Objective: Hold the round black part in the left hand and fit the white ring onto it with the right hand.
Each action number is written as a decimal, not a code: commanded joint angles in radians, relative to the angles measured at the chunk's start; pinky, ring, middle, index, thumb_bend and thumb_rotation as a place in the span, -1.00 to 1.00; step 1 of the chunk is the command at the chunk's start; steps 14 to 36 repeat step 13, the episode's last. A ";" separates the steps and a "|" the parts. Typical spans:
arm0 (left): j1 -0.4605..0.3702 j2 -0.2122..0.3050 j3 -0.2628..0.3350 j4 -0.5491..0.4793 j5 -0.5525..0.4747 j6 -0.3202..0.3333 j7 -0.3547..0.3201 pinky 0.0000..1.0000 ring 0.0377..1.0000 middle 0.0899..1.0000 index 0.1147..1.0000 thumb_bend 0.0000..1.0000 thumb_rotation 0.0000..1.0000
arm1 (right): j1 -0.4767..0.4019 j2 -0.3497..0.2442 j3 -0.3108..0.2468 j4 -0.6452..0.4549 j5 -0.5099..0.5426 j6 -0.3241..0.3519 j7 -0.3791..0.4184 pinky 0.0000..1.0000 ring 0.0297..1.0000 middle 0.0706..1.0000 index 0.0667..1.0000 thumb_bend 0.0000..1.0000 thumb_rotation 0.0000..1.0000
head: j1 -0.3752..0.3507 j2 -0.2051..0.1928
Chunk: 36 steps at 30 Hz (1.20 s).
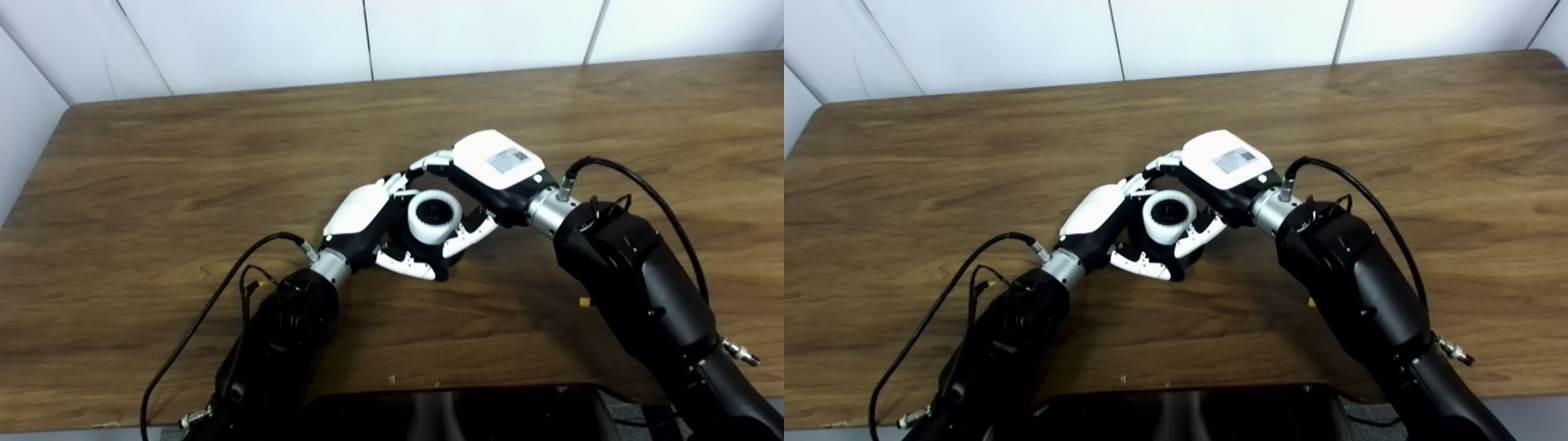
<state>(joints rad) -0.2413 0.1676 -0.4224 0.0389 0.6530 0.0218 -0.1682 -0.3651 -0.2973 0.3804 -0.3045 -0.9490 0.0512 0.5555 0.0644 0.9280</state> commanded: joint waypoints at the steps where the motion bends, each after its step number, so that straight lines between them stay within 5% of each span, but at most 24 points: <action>1: -0.015 0.004 -0.005 -0.025 -0.007 -0.008 -0.020 1.00 1.00 1.00 0.24 1.00 -0.20 | -0.031 -0.004 -0.014 -0.046 -0.001 0.002 0.001 0.67 0.58 0.70 0.71 0.91 0.04 | 0.000 0.000; 36: -0.011 0.007 -0.007 -0.021 0.000 -0.018 -0.010 1.00 1.00 1.00 0.22 1.00 -0.20 | -0.015 -0.004 -0.040 -0.057 0.020 0.012 -0.007 0.72 0.63 0.74 0.76 0.93 0.01 | -0.006 -0.014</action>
